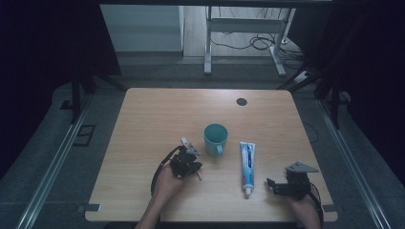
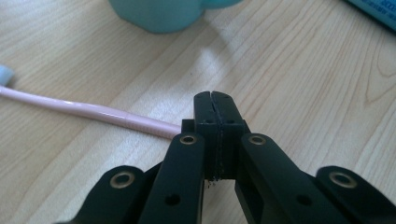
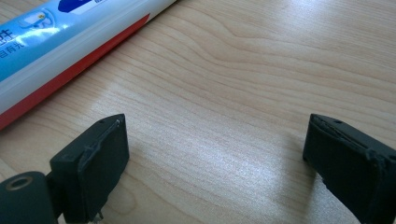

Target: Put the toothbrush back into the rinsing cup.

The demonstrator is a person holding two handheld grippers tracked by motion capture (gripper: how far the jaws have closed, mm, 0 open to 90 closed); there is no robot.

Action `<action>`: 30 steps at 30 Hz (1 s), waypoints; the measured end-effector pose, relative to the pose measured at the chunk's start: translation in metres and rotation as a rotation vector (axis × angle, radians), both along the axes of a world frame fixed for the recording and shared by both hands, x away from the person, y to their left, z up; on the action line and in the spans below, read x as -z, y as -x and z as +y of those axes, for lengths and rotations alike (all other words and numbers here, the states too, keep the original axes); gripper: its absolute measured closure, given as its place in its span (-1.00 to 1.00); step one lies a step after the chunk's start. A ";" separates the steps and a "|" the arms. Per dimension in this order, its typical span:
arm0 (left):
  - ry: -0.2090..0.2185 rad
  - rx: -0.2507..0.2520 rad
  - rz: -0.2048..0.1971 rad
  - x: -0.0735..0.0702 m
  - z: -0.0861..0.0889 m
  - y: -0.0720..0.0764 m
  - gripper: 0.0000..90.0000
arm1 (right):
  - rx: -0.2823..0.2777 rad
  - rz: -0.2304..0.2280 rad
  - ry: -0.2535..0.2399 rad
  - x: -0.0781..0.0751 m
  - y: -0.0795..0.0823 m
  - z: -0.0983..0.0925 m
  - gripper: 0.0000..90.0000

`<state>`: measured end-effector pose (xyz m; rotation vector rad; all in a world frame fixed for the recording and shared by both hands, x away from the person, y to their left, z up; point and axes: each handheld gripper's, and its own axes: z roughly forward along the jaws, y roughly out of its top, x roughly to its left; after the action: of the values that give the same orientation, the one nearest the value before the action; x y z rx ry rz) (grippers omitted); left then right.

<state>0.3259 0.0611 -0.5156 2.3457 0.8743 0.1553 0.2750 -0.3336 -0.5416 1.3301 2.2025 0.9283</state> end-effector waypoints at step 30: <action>-0.037 -0.093 0.034 0.005 0.051 0.018 0.99 | -0.001 -0.001 0.000 0.000 0.000 0.000 -0.85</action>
<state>0.3077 0.1124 -0.5210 2.3487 1.0059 0.1712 0.2751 -0.3337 -0.5416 1.3284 2.2025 0.9286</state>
